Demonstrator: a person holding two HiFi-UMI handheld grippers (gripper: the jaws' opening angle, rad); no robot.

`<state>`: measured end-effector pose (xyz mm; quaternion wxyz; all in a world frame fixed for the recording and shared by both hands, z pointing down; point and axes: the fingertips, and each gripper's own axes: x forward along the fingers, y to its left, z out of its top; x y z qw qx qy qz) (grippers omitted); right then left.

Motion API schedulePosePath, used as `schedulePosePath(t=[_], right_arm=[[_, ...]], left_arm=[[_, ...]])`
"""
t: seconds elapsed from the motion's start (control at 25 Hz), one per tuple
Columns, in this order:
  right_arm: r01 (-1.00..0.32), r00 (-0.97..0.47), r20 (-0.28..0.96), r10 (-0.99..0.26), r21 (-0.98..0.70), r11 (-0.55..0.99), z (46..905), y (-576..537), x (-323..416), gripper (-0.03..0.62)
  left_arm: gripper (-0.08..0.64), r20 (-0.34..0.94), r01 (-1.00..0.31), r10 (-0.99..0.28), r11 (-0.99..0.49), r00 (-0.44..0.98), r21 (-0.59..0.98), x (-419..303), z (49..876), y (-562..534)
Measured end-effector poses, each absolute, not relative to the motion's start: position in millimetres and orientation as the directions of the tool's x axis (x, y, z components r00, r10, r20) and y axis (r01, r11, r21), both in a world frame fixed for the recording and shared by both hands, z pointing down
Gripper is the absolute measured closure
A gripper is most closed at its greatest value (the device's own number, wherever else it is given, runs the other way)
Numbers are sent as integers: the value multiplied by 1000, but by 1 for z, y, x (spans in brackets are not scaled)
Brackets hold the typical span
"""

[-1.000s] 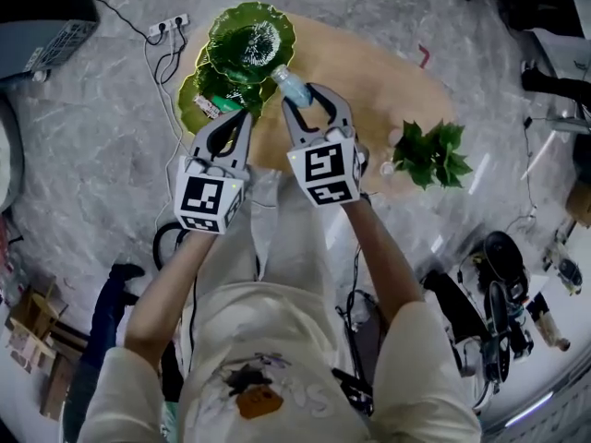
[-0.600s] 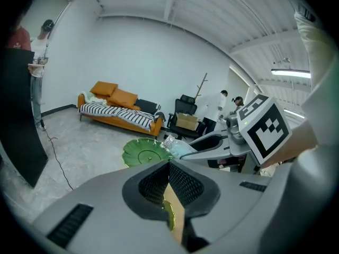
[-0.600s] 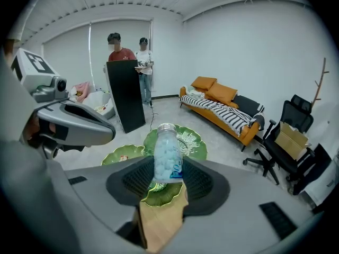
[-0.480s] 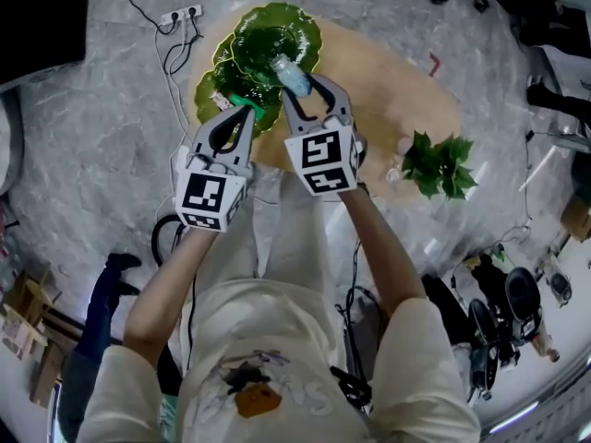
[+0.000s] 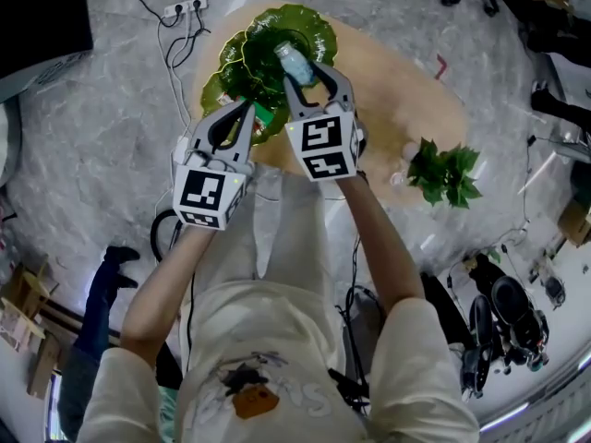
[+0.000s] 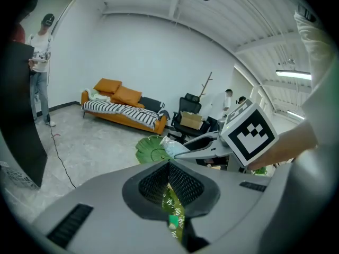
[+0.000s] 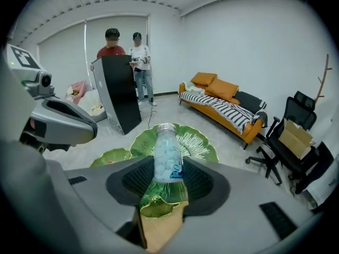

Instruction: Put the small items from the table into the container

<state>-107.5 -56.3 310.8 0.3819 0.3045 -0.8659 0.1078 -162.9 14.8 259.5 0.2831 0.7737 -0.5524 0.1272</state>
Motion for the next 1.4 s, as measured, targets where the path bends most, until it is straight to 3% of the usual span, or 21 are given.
schedulePosePath(t=[1.12, 1.2, 1.4], right_arm=[[-627, -506, 708, -493, 90, 774, 283, -47, -89, 419], [-635, -516, 695, -501, 82, 768, 275, -39, -82, 437], [-650, -530, 656, -537, 91, 754, 247, -23, -68, 560]], left_arm=[[560, 505, -926, -784, -233, 360, 298, -149, 242, 18], [560, 501, -927, -788, -237, 358, 291, -144, 236, 19], [560, 481, -929, -802, -241, 354, 282, -134, 217, 14]])
